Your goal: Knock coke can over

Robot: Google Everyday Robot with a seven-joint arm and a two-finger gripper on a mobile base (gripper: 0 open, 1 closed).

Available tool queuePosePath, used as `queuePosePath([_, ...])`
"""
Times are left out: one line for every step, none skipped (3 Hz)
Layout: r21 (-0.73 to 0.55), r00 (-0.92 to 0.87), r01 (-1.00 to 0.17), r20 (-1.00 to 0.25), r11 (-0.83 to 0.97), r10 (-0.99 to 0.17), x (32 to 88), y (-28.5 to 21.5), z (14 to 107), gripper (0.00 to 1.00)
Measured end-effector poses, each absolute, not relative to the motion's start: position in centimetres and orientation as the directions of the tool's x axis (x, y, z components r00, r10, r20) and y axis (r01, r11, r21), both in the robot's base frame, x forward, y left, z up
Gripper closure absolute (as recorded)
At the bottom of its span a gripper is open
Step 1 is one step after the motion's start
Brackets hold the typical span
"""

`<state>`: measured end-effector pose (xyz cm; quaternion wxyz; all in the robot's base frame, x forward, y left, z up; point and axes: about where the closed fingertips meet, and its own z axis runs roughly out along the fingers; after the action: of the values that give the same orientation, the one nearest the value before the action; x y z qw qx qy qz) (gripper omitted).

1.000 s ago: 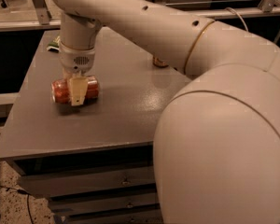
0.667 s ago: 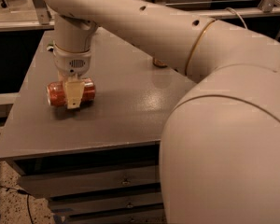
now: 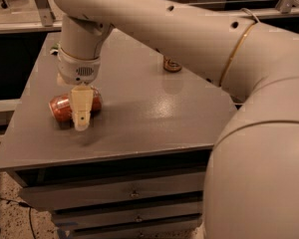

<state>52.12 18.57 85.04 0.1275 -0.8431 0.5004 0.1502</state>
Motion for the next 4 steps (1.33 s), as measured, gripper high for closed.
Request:
queuePosePath([-0.082, 0.430, -0.894, -0.429, -0.440, -0.794, 51.6, 18.0, 85.3, 0.00])
queuePosePath([-0.109, 0.388, -0.915, -0.494, -0.387, -0.778, 51.4, 16.5, 85.9, 0.00])
queuePosePath([-0.176, 0.372, -0.925, -0.604, -0.336, -0.705, 49.5, 15.0, 86.9, 0.00])
queuePosePath([-0.271, 0.377, -0.926, -0.705, -0.263, -0.601, 47.0, 14.1, 87.2, 0.00])
